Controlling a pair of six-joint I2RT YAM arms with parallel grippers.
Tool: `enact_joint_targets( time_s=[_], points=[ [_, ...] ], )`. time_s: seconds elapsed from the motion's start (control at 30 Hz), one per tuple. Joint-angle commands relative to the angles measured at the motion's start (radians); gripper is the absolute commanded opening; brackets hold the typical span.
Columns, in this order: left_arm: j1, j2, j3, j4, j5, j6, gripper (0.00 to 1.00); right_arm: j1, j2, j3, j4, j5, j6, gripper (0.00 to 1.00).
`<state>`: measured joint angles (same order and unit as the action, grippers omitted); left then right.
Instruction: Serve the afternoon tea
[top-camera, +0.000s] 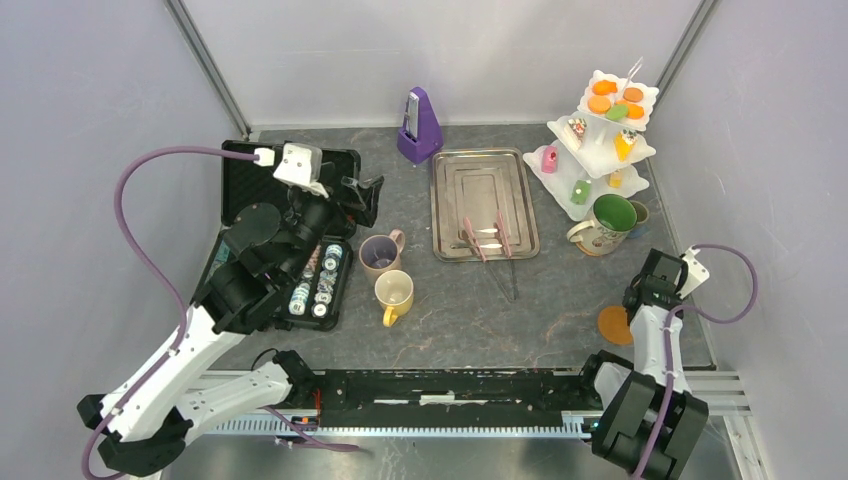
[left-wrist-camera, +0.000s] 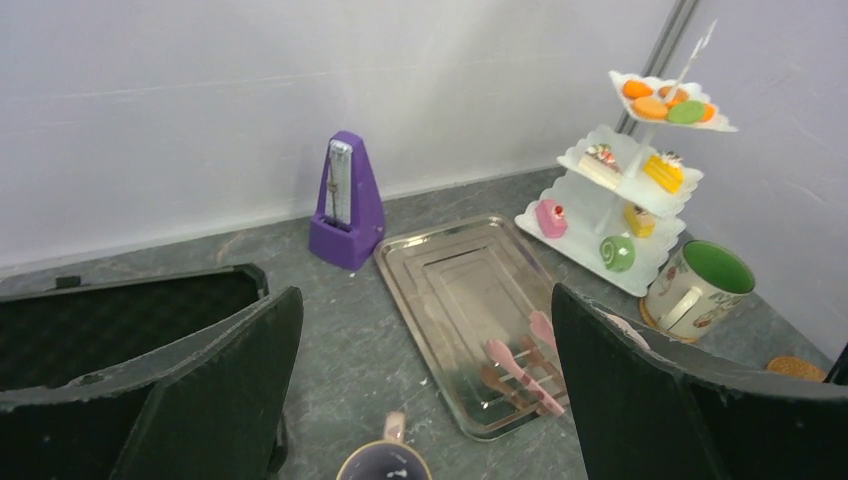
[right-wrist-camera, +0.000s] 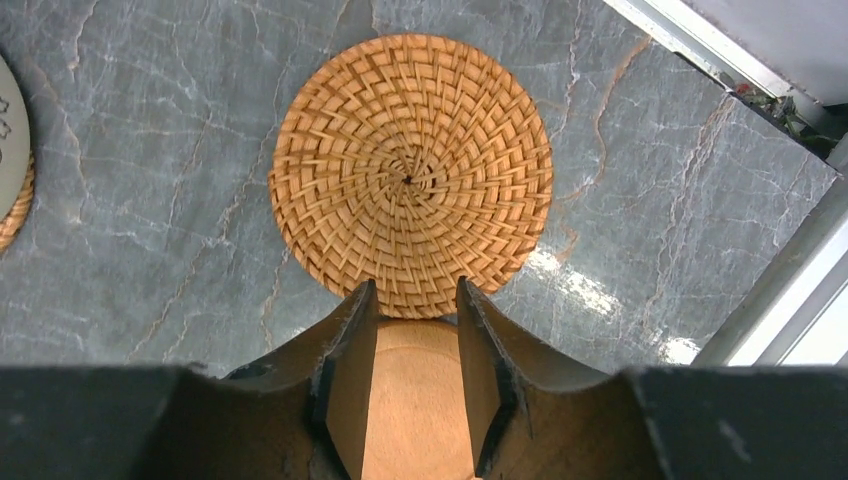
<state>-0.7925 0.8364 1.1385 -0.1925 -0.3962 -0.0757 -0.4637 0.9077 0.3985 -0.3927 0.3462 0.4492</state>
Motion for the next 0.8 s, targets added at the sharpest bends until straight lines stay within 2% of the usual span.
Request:
enact_joint_targets(
  time_s=[0.0, 0.17, 0.4, 0.53, 0.77],
  points=[
    [-0.004, 0.001, -0.002, -0.075, -0.05, 0.021, 1.0, -0.004, 0.032, -0.016, 0.101, 0.068, 0.052, 0.4],
    [-0.004, -0.009, -0.074, -0.088, -0.072, 0.049, 1.0, -0.004, 0.085, -0.019, 0.155, 0.092, -0.005, 0.4],
    [-0.004, -0.044, -0.224, -0.001, -0.156, 0.074, 1.0, -0.004, 0.178, 0.006, 0.225, -0.037, -0.06, 0.36],
    [-0.004, -0.062, -0.268, 0.031, -0.164, 0.103, 1.0, -0.004, 0.239, 0.005, 0.276, -0.062, -0.052, 0.37],
    [-0.004, -0.09, -0.312, 0.048, -0.171, 0.108, 1.0, -0.004, 0.395, 0.084, 0.319, -0.201, -0.087, 0.41]
  ],
)
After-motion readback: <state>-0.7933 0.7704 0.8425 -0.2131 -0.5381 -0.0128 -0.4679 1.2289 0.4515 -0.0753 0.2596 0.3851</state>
